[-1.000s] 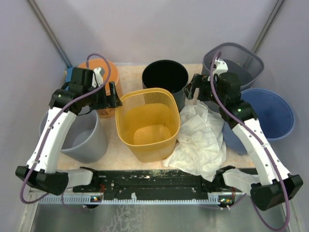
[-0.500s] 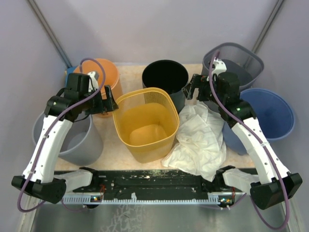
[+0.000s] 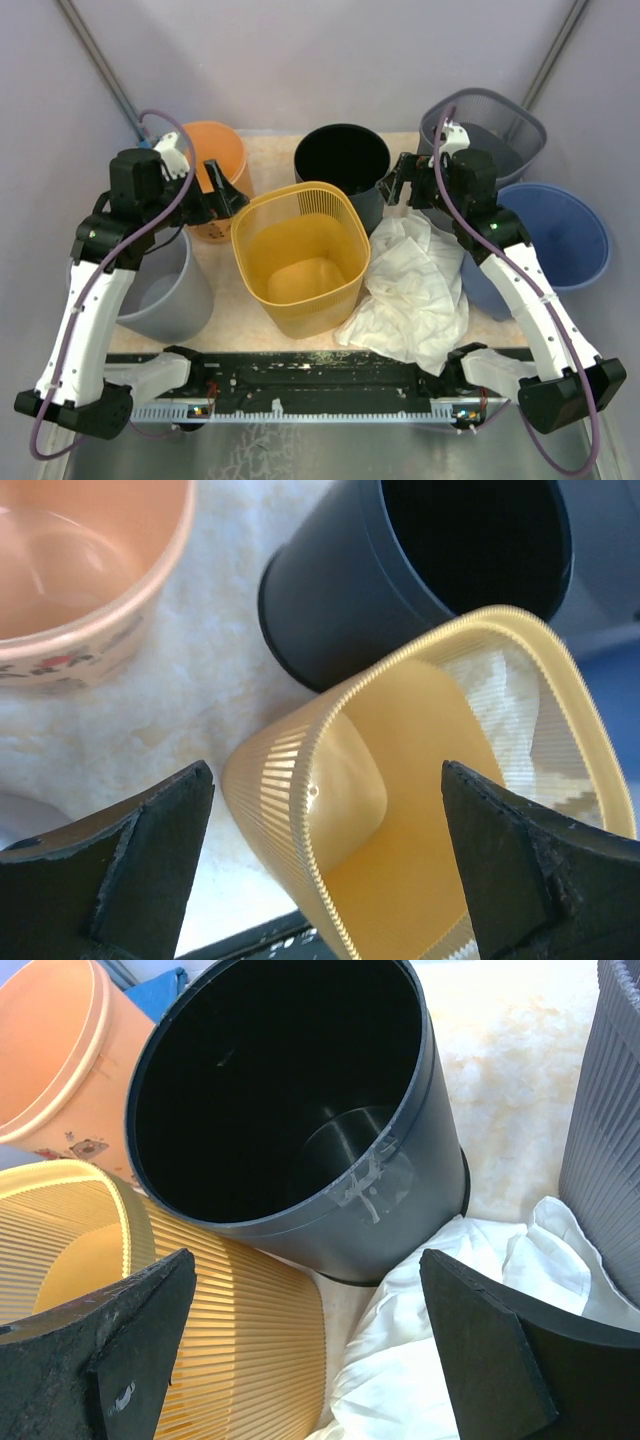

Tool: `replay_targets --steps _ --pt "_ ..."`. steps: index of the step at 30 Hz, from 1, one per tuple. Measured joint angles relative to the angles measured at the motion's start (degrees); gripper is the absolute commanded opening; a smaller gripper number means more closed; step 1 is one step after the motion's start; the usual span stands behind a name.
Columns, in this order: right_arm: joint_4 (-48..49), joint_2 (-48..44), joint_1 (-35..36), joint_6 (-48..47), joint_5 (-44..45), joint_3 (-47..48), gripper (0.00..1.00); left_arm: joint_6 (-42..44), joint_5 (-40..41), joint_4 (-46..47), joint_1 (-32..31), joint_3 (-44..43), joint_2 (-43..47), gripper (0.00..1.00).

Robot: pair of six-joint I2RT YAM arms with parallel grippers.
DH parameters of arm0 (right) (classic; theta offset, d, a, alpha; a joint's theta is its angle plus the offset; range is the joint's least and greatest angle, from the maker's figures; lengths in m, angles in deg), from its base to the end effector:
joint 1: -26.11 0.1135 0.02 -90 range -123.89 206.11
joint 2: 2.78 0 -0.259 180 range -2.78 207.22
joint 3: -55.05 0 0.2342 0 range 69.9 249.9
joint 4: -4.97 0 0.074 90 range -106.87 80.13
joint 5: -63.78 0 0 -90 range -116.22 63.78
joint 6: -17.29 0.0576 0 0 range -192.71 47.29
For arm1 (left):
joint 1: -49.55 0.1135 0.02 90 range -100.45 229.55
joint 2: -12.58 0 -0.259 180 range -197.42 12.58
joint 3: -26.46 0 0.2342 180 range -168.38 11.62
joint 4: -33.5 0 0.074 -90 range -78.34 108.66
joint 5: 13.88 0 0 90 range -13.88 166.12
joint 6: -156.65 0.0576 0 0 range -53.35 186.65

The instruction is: Turn the large container upside down

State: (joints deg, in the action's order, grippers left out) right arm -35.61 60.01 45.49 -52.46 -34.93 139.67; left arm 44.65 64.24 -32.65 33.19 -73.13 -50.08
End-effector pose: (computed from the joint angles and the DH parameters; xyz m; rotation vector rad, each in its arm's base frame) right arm 0.2263 0.0889 0.3888 -0.0911 1.9394 0.6098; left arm 0.1905 -0.0683 0.4206 0.0250 2.1291 -0.6183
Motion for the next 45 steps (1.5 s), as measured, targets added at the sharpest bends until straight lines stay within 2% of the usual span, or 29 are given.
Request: replay_targets --steps 5,10,24,33,40,45 --pt "0.0 0.0 0.0 0.6 -0.3 0.0 0.94 -4.9 10.7 -2.6 0.0 -2.7 0.7 0.99" --pt "0.0 0.0 0.0 0.6 -0.4 0.0 0.94 -6.2 20.0 -7.3 0.0 -2.1 -1.0 0.99" --pt "0.7 0.0 0.0 1.0 -0.9 0.0 0.94 -0.8 16.2 -8.0 -0.7 1.9 -4.5 0.99" --pt "0.8 0.1 0.0 1.5 -1.3 0.0 0.94 -2.1 25.7 -14.1 -0.5 3.5 -5.6 0.99" --pt "0.8 0.4 0.0 1.4 -1.5 0.0 0.94 -1.4 27.3 -15.7 8.3 5.7 -5.7 0.99" --pt "0.8 0.4 0.0 1.3 -1.5 0.0 0.94 1.5 20.6 -12.7 8.0 -0.7 -5.7 0.99"
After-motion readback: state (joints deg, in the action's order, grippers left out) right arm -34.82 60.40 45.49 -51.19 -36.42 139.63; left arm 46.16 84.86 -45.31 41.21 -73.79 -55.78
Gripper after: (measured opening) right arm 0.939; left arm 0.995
